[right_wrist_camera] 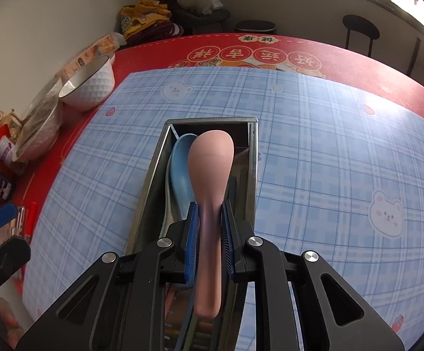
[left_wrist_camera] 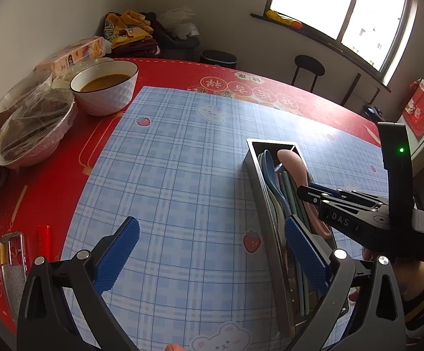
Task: Organize utensils
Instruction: 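Lower the pink spoon into the steel tray and open the right gripper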
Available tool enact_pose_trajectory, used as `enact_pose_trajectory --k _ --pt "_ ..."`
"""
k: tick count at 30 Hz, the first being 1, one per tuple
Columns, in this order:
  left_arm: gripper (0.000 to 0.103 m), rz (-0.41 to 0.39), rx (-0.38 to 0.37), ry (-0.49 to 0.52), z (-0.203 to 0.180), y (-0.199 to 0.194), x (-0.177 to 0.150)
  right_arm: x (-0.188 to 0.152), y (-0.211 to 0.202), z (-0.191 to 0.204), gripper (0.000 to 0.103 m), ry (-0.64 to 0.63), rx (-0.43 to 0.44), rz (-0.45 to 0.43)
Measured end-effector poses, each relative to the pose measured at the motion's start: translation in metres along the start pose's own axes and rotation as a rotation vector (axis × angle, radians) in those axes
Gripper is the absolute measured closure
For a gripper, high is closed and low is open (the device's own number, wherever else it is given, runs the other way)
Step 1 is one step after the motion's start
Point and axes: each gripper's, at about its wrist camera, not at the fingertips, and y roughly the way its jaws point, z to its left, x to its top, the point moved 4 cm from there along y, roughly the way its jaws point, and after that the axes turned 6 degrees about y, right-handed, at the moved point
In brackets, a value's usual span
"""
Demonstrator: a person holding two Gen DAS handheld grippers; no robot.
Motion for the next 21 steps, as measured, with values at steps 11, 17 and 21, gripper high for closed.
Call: enact_pose_trajectory --k 11,17,21 --pt "0.006 0.007 0.022 -0.005 0.002 -0.001 0.001 0.004 0.007 -0.004 0.086 0.040 -0.009 0.020" --pt "0.006 0.028 0.056 -0.013 0.004 -0.003 0.002 0.007 0.004 -0.006 0.085 0.047 -0.001 0.013" --pt "0.006 0.020 0.061 -0.011 0.001 -0.010 0.003 0.008 -0.004 -0.008 0.085 0.055 0.018 0.006"
